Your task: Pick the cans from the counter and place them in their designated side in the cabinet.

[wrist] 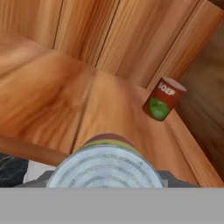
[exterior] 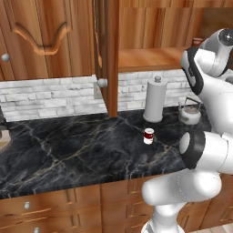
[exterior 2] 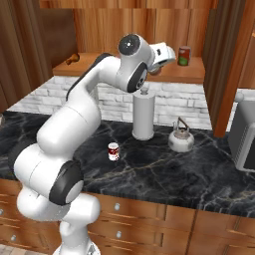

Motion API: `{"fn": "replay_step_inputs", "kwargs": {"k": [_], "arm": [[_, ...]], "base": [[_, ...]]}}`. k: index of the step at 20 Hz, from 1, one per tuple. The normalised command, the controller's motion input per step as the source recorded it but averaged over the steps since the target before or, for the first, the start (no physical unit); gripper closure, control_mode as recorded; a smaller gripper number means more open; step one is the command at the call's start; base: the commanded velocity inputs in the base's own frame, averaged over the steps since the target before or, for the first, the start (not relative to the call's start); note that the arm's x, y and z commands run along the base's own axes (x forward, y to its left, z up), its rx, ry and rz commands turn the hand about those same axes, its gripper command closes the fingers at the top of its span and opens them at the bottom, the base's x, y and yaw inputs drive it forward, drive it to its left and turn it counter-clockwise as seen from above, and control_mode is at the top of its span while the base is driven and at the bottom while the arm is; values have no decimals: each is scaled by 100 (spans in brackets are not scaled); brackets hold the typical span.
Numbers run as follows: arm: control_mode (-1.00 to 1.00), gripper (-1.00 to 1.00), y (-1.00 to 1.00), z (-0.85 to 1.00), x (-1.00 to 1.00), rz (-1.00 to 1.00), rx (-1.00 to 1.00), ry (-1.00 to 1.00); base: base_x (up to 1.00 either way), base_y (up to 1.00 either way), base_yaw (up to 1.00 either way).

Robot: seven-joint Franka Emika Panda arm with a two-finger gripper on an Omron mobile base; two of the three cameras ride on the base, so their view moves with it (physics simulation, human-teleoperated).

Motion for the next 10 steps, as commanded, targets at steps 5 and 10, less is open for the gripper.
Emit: {"fn": "replay_step_inputs", "kwargs": {"k": [5, 10], "arm": [[-100, 100, -17, 0, 37, 0, 2, 7], [-100, 100, -12, -1, 39, 0, 4, 10]], "base": [[0, 0, 0], [0, 0, 0]]}}
